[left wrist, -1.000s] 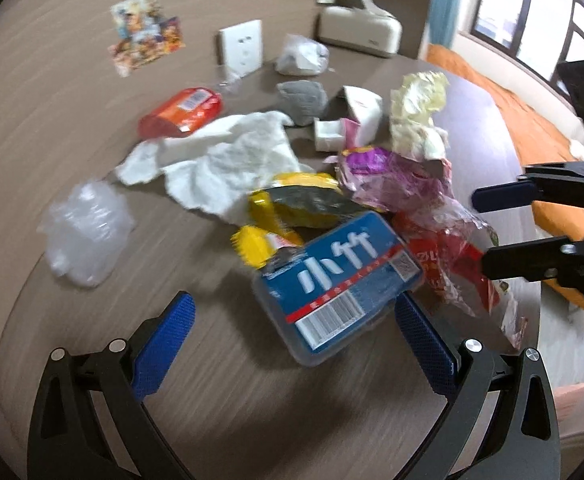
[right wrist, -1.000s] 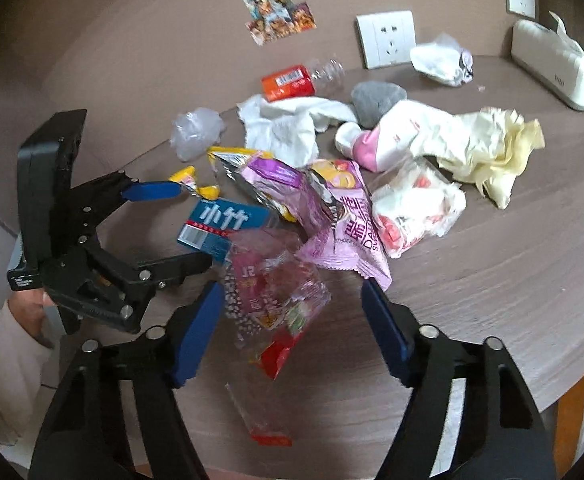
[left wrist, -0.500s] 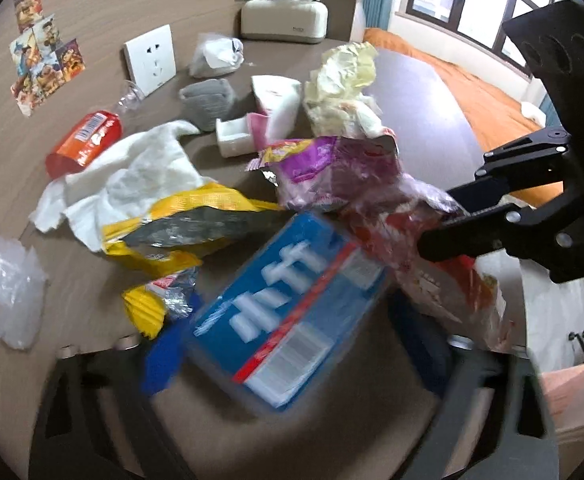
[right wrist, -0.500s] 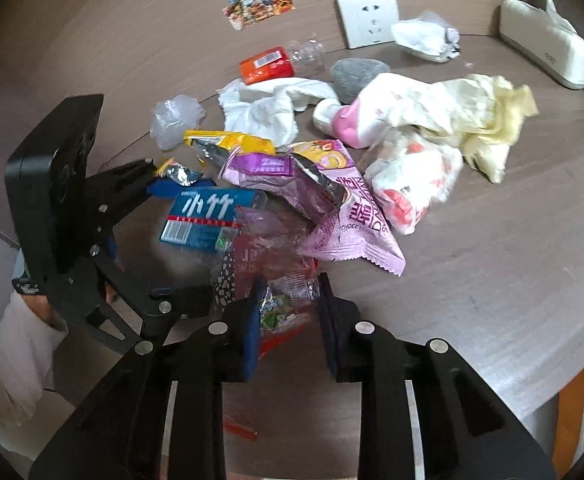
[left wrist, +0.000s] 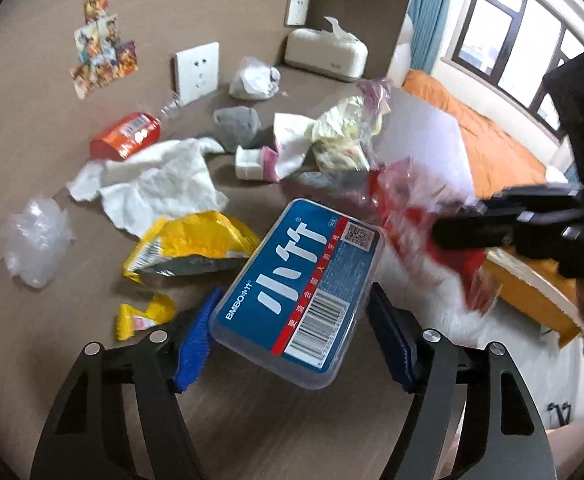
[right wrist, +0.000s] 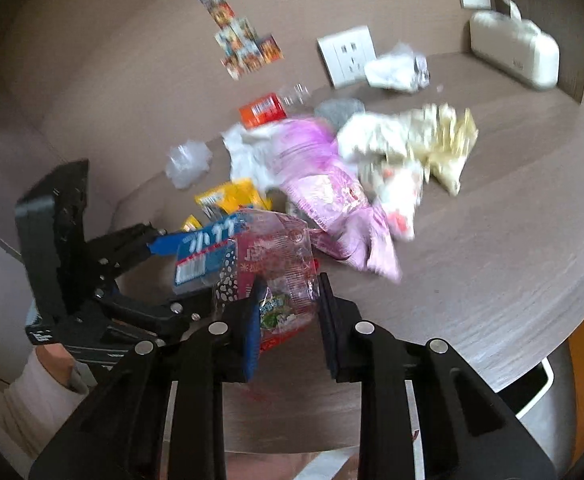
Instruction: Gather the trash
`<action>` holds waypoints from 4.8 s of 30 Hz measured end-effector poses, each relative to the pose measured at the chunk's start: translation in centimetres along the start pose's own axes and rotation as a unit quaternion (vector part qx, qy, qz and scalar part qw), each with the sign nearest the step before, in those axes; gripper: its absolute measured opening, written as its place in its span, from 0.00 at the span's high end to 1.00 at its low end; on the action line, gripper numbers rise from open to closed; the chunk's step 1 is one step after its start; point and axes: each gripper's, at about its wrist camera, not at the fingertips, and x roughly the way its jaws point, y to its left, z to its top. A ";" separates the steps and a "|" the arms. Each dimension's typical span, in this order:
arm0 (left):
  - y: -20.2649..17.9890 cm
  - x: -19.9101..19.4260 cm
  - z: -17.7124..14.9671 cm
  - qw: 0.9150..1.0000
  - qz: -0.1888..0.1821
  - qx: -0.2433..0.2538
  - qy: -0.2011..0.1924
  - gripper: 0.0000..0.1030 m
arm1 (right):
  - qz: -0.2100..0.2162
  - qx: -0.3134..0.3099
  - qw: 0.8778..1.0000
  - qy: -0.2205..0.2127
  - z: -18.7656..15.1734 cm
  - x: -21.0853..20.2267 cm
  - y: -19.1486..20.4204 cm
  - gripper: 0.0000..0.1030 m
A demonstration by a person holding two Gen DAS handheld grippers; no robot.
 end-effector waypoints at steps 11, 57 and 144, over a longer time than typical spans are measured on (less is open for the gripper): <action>-1.7 -3.8 2.6 0.998 0.045 0.033 -0.028 0.35 | 0.020 0.004 0.997 -0.080 1.7 -5.7 -1.0 0.74; -43.1 32.9 2.0 0.935 -0.164 0.302 0.089 0.35 | -0.284 0.273 0.912 -0.112 -22.5 -10.9 -41.3 0.74; 3.0 -0.8 2.4 0.987 0.152 -0.021 -0.040 0.05 | -0.050 -0.098 0.993 -0.051 -1.1 1.9 -0.1 0.04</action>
